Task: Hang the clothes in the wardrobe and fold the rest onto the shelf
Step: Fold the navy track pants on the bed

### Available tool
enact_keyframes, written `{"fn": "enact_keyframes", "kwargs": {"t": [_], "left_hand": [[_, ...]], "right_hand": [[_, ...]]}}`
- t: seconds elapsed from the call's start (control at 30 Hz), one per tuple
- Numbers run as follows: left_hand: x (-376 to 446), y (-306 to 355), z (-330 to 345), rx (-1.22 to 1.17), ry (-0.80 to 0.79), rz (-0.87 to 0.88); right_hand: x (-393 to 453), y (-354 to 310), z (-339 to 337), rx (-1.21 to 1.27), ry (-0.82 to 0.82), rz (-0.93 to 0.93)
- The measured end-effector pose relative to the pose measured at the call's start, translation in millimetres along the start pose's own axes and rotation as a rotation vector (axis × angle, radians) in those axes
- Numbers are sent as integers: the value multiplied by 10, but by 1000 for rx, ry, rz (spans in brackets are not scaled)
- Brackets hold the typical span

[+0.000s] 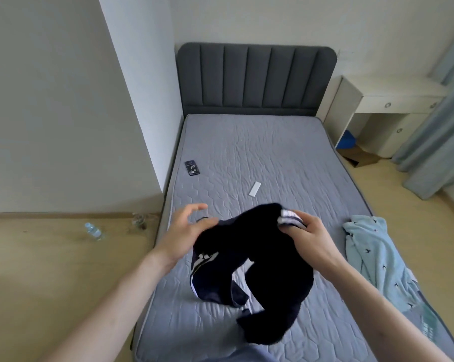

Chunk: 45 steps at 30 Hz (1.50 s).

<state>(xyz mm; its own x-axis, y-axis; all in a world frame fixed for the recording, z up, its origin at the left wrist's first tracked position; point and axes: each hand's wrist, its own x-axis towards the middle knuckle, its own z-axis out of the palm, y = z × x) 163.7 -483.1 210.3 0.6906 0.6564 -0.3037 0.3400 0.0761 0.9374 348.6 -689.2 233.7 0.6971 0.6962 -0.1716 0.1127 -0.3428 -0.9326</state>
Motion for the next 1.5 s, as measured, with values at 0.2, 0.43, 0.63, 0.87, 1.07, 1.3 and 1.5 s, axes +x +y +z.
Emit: {"fn": "enact_keyframes", "kwargs": {"t": [0.2,0.43,0.63,0.87,1.07,1.3,1.5], "left_hand": [[-222,-313,228,304,-312,61],[-103,-436,99,273,-124,8],[-93,-47,39,139,-295,7],[-31,215,159,460,-302,133],[76,98,-83,584,-131,212],[78,-155,-102,563,-7,254],[102,-77,-146,519,68,295]], "right_hand": [[9,-23,206,95,-37,86],[-42,63,120,-26,-61,-6],[-71,291,96,-262,-115,-35],[-130,245,113,-272,-77,-114],[-165,296,-77,-239,-54,-123],[-117,365,-88,-239,-42,-157],[-27,464,-251,-352,122,-159]]}}
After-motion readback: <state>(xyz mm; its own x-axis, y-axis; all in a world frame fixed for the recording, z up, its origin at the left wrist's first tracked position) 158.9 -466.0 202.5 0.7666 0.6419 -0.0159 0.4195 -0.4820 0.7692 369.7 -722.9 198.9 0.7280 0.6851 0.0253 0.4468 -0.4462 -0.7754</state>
